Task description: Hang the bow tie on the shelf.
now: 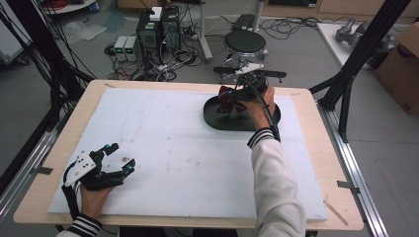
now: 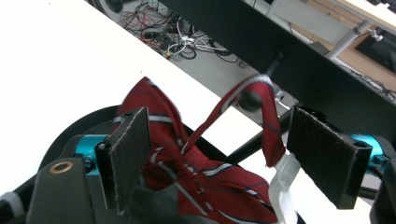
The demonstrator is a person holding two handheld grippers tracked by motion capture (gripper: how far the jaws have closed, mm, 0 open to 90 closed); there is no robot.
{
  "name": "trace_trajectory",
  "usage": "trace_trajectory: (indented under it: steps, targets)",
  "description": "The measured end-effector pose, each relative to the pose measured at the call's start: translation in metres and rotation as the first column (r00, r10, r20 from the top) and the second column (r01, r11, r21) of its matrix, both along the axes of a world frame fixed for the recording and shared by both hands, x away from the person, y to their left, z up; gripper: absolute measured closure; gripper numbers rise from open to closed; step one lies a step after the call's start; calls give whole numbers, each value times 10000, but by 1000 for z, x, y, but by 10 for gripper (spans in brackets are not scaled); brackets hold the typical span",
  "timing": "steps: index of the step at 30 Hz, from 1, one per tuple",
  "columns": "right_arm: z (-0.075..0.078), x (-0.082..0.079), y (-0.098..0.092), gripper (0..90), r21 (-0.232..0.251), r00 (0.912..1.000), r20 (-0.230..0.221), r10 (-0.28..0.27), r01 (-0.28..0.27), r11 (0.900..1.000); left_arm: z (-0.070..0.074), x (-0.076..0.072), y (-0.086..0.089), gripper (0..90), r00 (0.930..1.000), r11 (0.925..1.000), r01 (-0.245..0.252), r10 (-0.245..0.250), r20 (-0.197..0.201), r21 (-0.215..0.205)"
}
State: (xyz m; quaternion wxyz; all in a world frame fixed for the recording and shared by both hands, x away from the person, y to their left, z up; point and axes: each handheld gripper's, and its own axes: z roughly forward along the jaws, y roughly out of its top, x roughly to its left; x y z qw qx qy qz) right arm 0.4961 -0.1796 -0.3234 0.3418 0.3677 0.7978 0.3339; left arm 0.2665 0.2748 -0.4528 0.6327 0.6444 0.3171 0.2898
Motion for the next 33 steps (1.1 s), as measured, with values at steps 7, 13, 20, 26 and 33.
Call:
trace_trajectory:
  steps: [7,13,20,26,33]
  targets:
    - [4,-6,-4,192,241,10000,83,31,-33,9997,0,0,0,142,10000,10000,-6,6,10,8]
    - [11,-13,-5,185,420,9995,282,164,-176,9990,0,0,0,142,10000,10000,-8,8,16,24]
    - [15,-28,-8,183,751,9972,631,393,-440,9962,0,0,0,142,10000,10000,1,-1,14,14]
    - [19,-43,-13,180,1076,9959,671,606,-676,9919,0,0,0,142,10000,10000,6,-6,-8,-4]
    - [20,-79,-19,163,2011,9917,667,1097,-1211,9721,0,0,0,142,10000,10000,5,-5,6,8]
